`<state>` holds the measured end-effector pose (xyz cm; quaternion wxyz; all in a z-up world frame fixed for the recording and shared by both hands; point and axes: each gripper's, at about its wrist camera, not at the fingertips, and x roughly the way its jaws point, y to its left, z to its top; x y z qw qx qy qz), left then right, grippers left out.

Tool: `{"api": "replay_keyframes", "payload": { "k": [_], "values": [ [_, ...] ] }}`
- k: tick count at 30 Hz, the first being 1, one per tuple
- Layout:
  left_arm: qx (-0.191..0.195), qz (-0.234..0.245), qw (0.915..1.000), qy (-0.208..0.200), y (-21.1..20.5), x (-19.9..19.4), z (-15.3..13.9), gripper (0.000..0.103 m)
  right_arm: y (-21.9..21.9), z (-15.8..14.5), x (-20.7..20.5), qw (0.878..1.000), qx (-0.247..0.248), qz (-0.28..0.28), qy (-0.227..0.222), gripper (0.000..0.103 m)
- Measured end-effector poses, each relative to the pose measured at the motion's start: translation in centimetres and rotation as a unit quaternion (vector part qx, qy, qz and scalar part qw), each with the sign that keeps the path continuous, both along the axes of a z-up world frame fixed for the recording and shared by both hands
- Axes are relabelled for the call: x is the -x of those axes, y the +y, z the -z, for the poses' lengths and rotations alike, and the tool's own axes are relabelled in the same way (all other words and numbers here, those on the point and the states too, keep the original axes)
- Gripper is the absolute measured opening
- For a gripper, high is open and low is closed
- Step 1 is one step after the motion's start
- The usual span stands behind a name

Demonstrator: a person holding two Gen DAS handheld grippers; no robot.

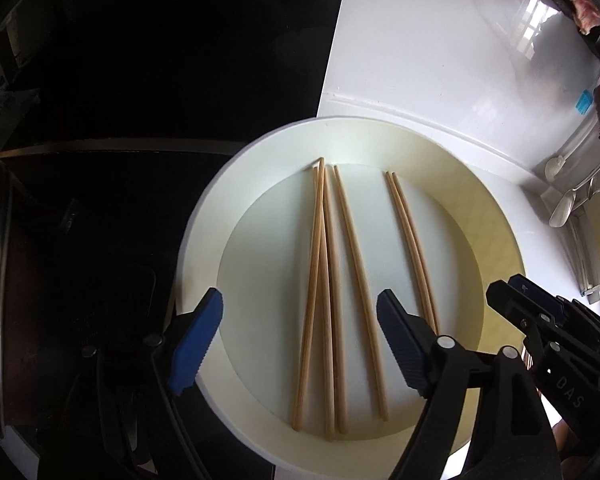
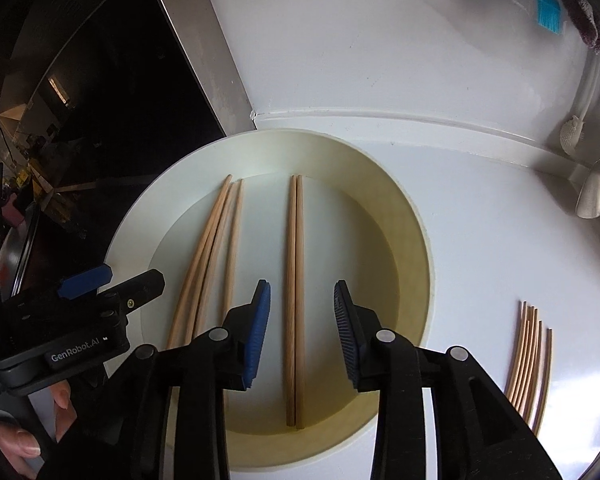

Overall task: Organize utensils
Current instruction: 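Withdraw both open tools back toward the remaining chopsticks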

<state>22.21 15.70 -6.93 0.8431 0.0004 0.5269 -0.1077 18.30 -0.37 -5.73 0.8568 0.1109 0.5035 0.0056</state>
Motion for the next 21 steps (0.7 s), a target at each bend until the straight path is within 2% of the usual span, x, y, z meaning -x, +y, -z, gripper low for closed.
{"api": "replay_keyframes", "payload": {
  "k": [6,13,21],
  "values": [
    [-0.006,0.005,0.9998,-0.021,-0.5,1.4,-1.9,0.083,-1.0,-1.7,2.2,1.0,0.003,0.021,-0.02,0.045],
    [-0.007,0.014,0.9987,-0.049,-1.8,4.1,-4.4,0.089,-3.1,-3.6,5.4,0.999,0.011,0.038,-0.031,0.053],
    [0.003,0.014,0.998,-0.062,-5.8,8.1,-6.0,0.09,-7.6,-4.9,10.3,0.998,0.016,0.043,-0.04,0.06]
  ]
}}
